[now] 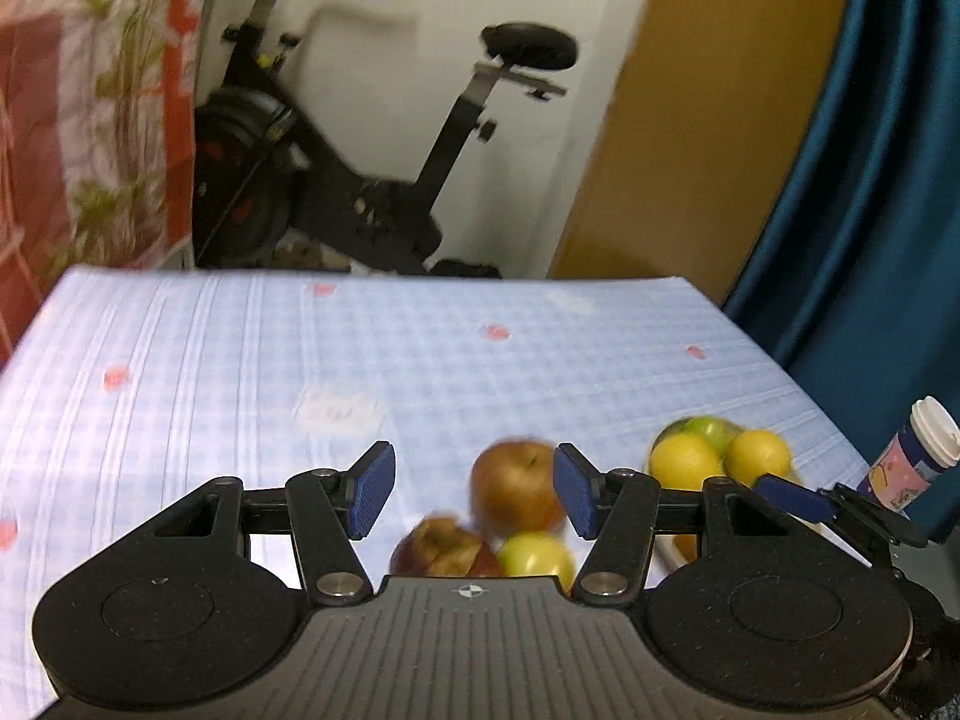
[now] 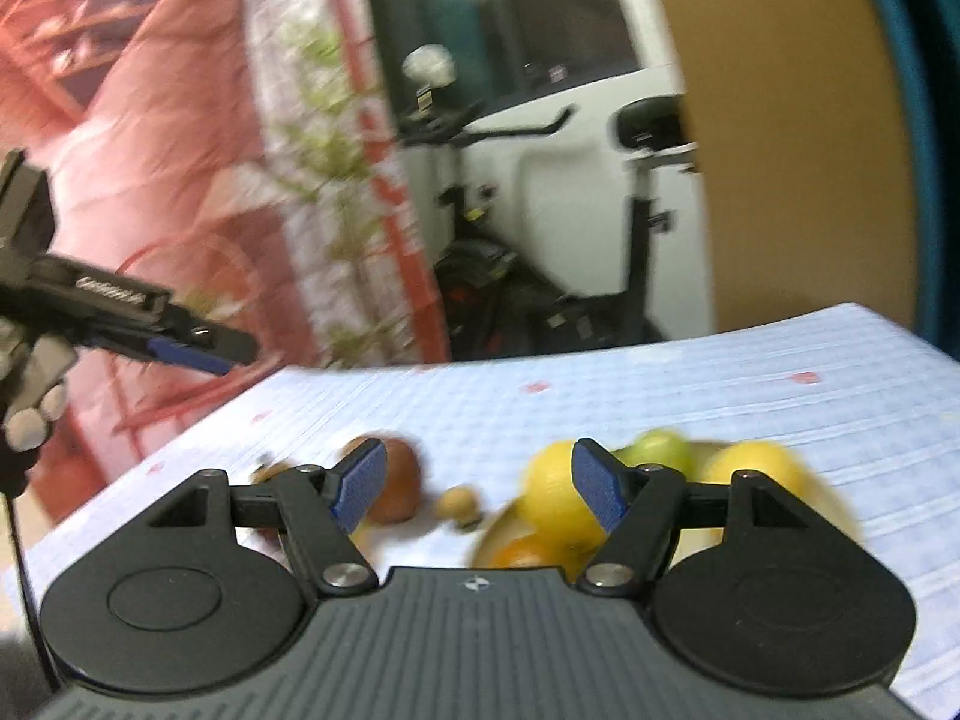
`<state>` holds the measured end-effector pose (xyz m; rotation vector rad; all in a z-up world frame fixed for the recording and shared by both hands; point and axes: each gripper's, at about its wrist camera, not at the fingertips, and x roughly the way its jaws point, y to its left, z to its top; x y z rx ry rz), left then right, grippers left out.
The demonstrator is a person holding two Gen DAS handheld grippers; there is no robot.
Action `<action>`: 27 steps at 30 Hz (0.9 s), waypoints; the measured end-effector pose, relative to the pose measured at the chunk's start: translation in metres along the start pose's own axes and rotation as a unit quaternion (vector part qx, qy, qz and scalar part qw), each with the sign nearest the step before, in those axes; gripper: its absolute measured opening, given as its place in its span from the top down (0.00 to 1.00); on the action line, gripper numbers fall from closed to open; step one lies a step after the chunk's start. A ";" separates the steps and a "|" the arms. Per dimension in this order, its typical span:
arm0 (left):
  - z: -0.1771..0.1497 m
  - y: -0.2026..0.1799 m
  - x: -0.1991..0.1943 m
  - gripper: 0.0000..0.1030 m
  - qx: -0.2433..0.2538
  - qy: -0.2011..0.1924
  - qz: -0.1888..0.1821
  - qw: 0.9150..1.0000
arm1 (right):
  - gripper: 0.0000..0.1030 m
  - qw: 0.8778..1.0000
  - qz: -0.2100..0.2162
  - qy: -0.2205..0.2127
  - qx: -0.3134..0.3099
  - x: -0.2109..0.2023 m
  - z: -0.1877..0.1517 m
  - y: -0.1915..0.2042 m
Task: Organize fruits
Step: 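Move the left gripper to the dark purple mangosteen, then close the left gripper around the mangosteen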
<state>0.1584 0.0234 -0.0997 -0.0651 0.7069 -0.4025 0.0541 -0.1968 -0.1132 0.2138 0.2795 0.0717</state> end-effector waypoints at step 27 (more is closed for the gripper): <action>-0.047 0.068 0.010 0.37 -0.143 -0.022 -0.061 0.988 | 0.36 0.948 0.102 0.214 -0.212 0.164 -0.016 0.120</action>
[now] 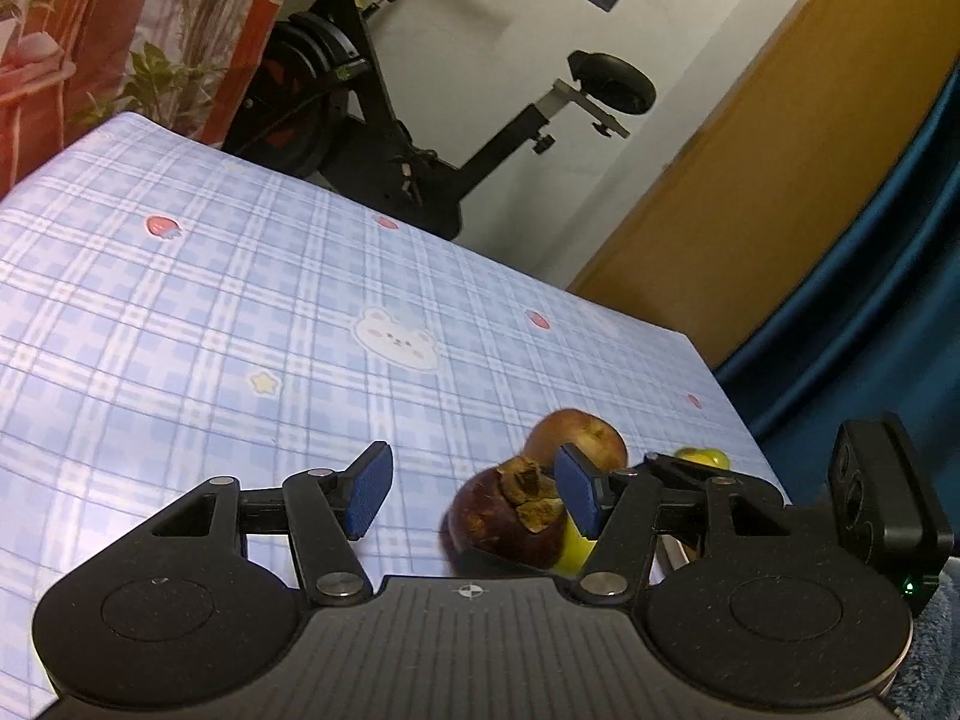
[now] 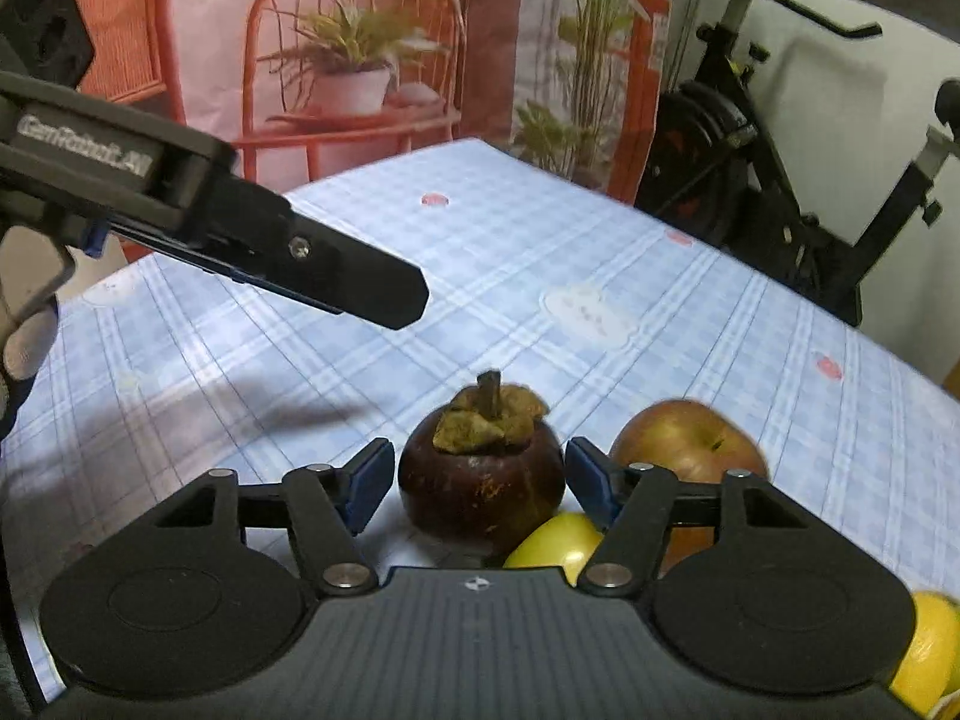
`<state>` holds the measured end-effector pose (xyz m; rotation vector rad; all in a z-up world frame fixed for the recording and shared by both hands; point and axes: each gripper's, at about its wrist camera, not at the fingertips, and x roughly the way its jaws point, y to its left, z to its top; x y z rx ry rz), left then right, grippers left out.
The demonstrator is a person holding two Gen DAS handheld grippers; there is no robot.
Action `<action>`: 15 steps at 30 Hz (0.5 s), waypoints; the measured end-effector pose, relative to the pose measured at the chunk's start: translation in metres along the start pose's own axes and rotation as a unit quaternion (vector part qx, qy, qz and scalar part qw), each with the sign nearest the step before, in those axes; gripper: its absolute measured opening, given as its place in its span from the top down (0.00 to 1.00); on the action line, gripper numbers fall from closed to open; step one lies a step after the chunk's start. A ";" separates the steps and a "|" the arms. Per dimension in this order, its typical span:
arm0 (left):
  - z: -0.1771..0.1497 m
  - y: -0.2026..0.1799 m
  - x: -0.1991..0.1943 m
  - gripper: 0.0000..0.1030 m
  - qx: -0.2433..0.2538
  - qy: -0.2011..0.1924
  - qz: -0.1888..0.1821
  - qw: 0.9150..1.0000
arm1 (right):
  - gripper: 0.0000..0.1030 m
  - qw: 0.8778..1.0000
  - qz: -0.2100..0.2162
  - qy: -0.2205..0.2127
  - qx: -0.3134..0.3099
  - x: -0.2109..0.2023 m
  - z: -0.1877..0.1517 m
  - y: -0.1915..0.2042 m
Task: Organize fruits
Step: 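Close the left gripper around the mangosteen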
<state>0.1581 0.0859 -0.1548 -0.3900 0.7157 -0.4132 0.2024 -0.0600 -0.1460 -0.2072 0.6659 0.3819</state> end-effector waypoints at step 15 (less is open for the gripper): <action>-0.023 -0.022 0.030 0.33 0.071 0.051 0.002 0.996 | 0.39 1.000 0.021 -0.022 -0.004 -0.006 -0.009 0.019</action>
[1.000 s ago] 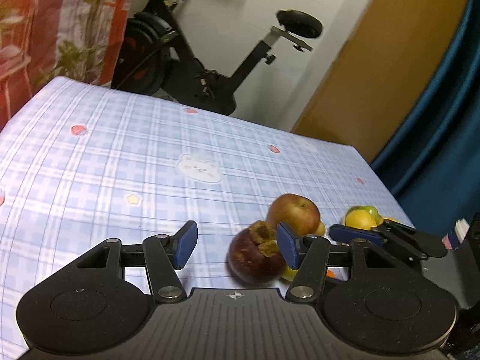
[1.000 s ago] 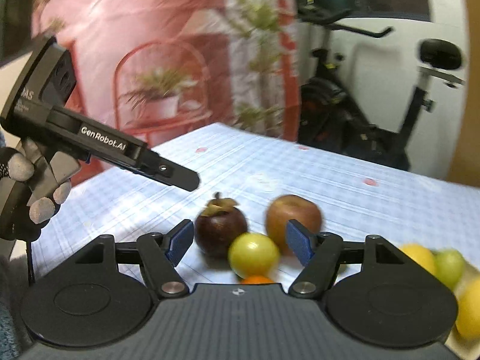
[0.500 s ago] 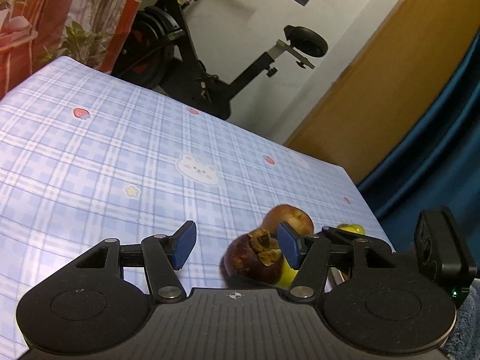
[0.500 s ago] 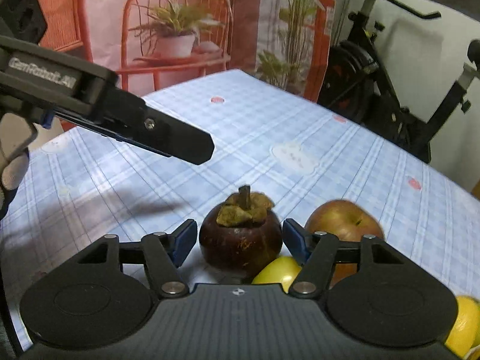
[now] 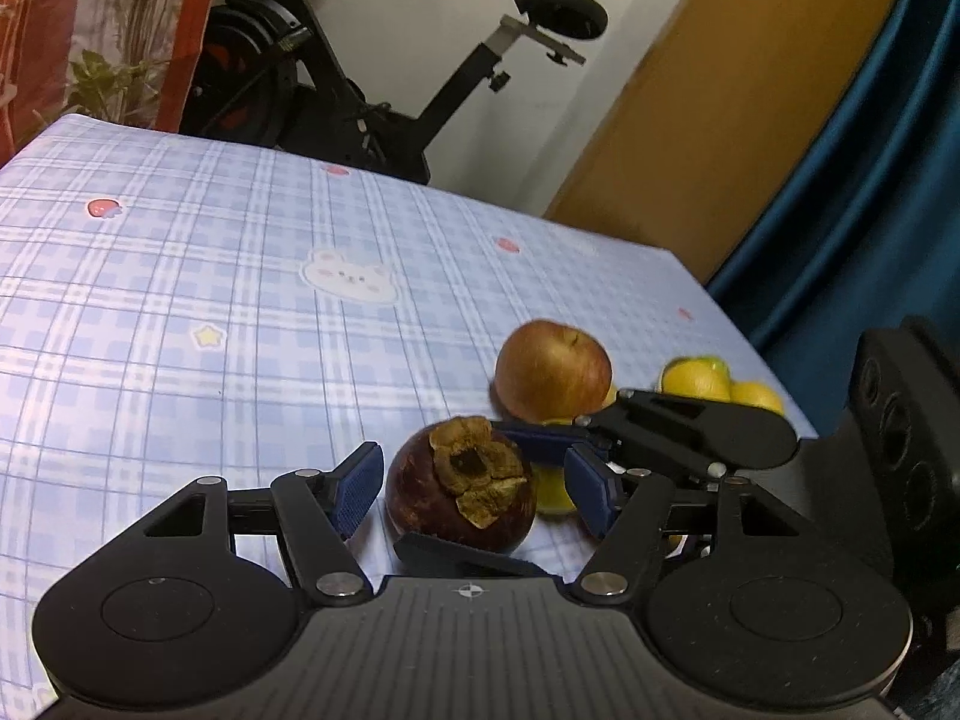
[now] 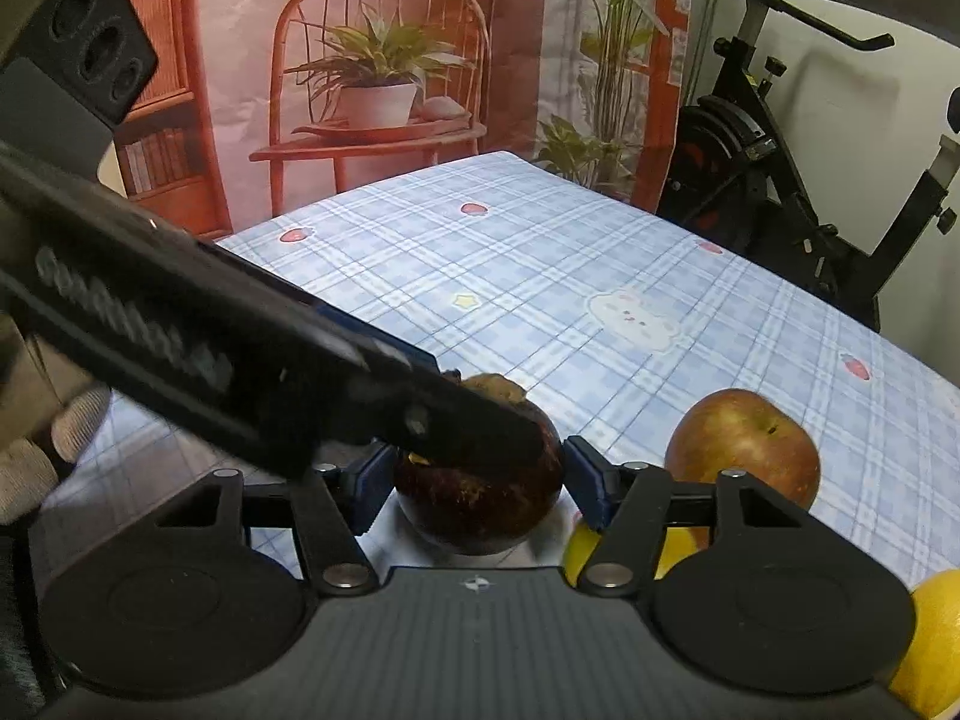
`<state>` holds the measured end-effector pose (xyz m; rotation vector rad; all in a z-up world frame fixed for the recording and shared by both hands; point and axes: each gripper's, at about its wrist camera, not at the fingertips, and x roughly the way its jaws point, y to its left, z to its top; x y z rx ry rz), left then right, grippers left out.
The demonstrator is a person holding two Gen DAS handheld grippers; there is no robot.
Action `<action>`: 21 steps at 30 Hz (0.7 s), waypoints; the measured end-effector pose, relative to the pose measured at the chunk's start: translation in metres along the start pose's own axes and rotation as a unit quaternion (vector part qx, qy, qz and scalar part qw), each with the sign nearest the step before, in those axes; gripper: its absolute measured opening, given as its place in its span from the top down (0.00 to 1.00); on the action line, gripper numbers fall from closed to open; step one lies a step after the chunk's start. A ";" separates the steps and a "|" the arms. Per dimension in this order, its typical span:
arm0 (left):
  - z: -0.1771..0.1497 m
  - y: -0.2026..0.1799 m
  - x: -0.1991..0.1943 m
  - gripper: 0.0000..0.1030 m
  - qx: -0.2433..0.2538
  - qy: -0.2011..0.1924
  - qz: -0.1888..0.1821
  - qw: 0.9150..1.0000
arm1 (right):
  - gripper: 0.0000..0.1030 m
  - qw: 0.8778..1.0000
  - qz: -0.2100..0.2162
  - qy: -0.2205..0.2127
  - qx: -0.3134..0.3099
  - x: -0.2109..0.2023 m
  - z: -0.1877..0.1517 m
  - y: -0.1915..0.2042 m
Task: Organize fruits
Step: 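Close the left gripper around the mangosteen, then carry the mangosteen onto the cream plate and open the left gripper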
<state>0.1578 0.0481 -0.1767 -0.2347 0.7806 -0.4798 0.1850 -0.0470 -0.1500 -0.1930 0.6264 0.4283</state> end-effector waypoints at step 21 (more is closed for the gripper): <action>-0.014 0.005 -0.004 0.40 -0.016 -0.014 0.013 1.000 | 0.39 0.999 0.006 -0.027 0.018 -0.010 -0.010 0.003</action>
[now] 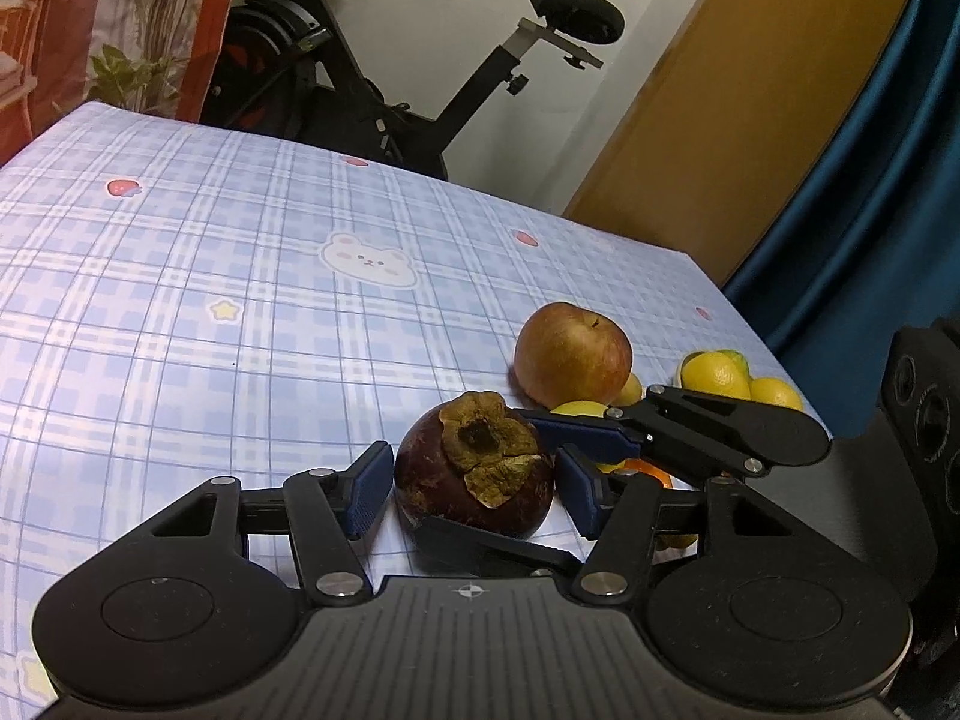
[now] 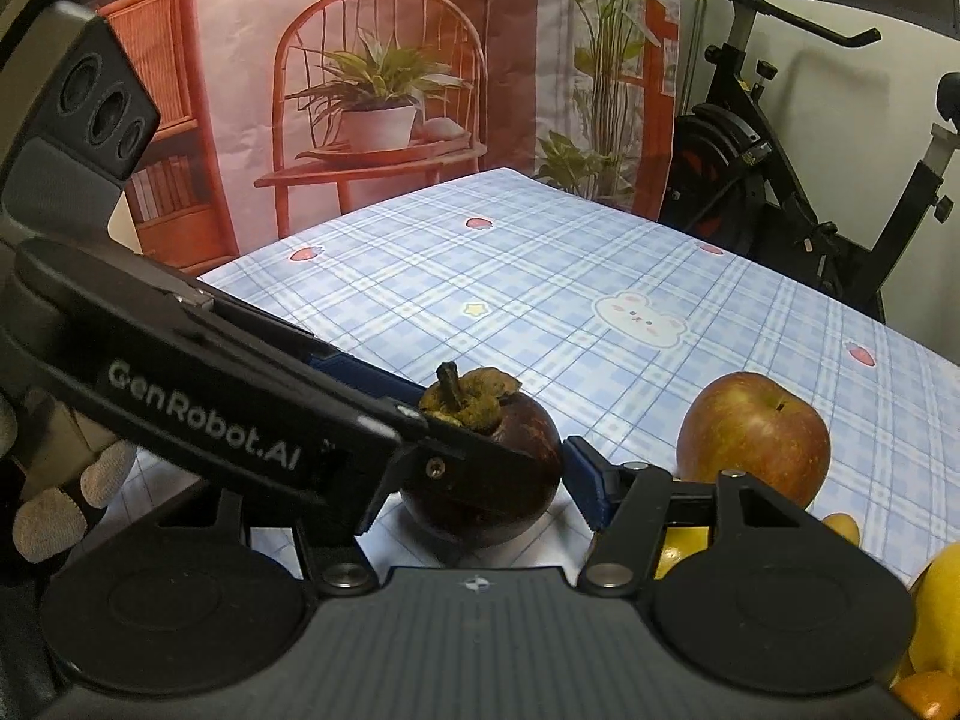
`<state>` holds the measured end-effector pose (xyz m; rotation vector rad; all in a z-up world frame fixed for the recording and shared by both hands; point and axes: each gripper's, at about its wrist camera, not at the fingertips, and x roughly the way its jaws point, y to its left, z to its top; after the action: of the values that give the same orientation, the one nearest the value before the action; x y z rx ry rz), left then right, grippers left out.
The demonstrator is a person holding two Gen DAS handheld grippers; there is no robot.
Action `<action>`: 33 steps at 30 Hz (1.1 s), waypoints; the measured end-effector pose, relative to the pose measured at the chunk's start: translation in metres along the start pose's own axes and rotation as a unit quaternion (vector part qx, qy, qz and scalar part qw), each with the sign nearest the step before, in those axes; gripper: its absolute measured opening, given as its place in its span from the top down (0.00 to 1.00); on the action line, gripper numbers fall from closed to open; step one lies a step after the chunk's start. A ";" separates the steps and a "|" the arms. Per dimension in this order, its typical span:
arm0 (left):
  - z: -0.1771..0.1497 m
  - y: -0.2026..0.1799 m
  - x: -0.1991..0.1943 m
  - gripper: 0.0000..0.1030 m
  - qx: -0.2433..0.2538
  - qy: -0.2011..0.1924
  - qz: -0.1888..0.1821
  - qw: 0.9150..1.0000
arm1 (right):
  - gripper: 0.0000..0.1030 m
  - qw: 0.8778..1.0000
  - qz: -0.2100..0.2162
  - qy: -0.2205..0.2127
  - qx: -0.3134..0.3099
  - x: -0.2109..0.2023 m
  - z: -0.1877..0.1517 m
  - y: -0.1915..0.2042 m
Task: Organize fruits
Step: 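Carry the mangosteen onto the cream plate and open the left gripper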
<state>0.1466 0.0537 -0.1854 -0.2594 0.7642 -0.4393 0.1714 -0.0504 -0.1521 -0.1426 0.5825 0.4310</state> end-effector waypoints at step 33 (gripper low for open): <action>0.033 -0.079 -0.009 0.40 0.050 -0.020 0.001 0.999 | 0.40 0.993 -0.025 -0.098 0.063 -0.065 -0.010 -0.020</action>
<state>0.1415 -0.0093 -0.1267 -0.1730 0.7001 -0.4688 0.1265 -0.0938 -0.1241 0.0070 0.4101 0.3529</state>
